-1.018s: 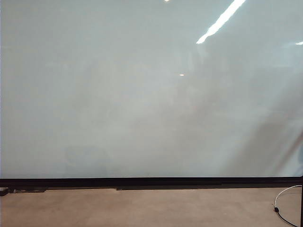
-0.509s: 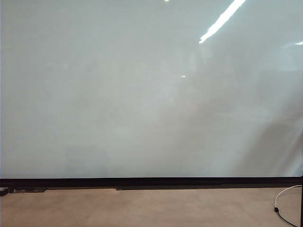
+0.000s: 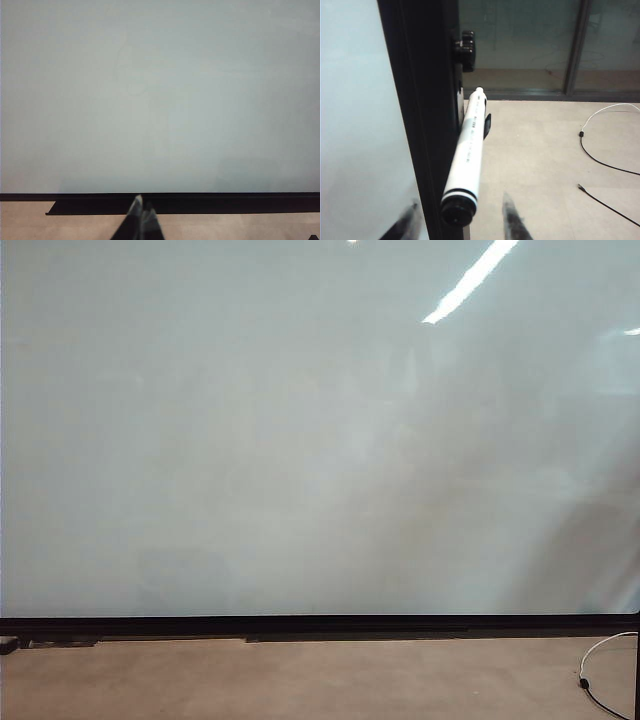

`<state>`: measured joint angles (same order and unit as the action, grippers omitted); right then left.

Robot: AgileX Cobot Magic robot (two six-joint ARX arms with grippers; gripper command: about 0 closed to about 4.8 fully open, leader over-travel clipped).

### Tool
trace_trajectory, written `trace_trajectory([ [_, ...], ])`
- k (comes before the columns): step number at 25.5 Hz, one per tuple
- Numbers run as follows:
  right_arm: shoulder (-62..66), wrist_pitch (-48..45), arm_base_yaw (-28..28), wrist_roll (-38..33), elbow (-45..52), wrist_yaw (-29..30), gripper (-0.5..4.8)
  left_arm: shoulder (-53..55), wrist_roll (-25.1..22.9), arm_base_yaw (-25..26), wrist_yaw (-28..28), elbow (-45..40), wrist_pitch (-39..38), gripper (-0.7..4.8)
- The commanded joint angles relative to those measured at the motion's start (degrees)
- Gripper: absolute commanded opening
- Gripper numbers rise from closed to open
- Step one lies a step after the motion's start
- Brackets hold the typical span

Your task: Pick up the pen on the shelf to the right of the whiteboard and draw a rectangle.

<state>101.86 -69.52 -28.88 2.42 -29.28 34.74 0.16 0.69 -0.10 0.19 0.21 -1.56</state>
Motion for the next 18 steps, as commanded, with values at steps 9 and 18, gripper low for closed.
trace_trajectory([
  [9,5.27,-8.98,0.00,-4.66,-1.38,1.36,2.12,0.02,-0.24,0.00,0.02,0.17,0.35,-0.04],
  [18,5.42,-9.57,0.31,-5.29,-3.19,1.42,2.12,0.02,-0.24,0.00,0.02,0.17,0.35,-0.04],
])
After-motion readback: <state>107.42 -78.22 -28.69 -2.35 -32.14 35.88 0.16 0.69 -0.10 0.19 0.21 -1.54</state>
